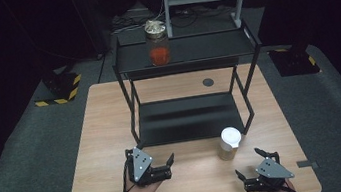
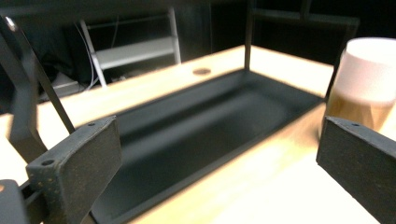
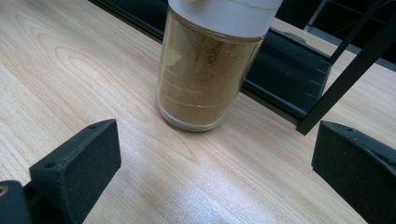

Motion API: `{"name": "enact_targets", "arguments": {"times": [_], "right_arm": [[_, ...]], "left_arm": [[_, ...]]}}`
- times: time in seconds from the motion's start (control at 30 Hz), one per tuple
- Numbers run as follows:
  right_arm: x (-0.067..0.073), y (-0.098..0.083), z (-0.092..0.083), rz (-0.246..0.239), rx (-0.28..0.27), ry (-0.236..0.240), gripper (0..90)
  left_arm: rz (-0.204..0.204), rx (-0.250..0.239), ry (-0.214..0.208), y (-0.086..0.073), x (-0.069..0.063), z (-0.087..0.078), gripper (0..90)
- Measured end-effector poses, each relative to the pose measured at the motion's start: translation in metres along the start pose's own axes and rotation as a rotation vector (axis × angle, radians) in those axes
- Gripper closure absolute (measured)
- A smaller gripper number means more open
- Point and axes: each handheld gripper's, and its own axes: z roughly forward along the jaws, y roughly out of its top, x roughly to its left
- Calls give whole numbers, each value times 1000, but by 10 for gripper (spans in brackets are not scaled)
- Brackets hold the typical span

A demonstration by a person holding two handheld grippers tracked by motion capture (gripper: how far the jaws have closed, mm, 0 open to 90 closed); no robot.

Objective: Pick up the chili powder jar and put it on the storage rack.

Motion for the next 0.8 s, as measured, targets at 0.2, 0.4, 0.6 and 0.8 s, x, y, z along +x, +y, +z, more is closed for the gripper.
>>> {"name": "enact_targets", "arguments": {"times": [0.2, 0.4, 0.6, 0.8], "right_arm": [[0, -1, 0, 8, -2, -4, 1], [0, -2, -1, 16, -10, -4, 1], [1, -2, -2, 24, -13, -13, 1], [1, -1, -1, 15, -7, -4, 1]], "left_arm": [[22, 81, -10, -25, -1, 0, 3], [37, 132, -12, -36, 0, 3, 3], [100, 160, -18, -34, -6, 8, 3], [139, 167, -6, -33, -12, 7, 5]]}}
